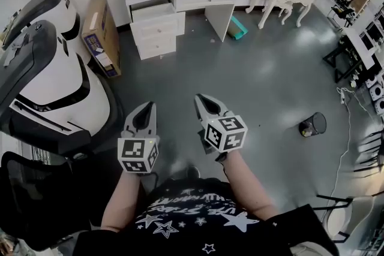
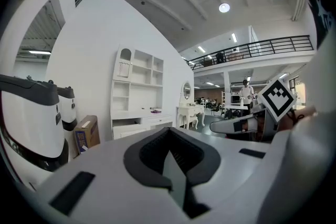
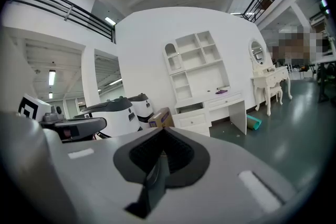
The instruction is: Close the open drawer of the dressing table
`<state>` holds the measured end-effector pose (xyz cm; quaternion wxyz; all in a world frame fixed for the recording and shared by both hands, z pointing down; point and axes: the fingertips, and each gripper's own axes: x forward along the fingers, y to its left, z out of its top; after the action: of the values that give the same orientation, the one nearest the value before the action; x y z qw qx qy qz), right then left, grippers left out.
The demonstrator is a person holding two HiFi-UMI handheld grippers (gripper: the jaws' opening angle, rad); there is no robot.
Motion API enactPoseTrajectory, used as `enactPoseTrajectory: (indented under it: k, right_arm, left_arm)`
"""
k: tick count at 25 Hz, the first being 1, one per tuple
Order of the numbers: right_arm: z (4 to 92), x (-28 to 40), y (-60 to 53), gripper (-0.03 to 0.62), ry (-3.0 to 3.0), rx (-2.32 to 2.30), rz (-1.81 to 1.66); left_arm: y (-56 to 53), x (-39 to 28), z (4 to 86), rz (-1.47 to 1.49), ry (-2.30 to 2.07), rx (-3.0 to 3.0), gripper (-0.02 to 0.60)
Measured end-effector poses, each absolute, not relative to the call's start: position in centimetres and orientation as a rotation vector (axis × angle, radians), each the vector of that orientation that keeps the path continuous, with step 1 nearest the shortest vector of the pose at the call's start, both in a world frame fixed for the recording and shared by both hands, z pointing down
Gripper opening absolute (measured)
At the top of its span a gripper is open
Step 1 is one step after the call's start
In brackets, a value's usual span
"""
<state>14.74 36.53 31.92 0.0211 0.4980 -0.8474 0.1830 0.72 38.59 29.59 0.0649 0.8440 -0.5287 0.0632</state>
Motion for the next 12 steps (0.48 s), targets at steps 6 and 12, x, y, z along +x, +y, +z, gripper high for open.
enactPoseTrajectory:
  k: [6,12]
  right_arm:
    - [32.3,15.9,34.8,0.003,-2.685,1.573,0.627]
    - [32.9,16.4,33.0,0.003,-2.702,1.539,0.627]
  left_arm:
    - [37.9,1.9,29.8,0.166,-1.607,2.527,0.009]
    - [36.5,0.7,30.5,0.183,-1.711,2.431,0.009]
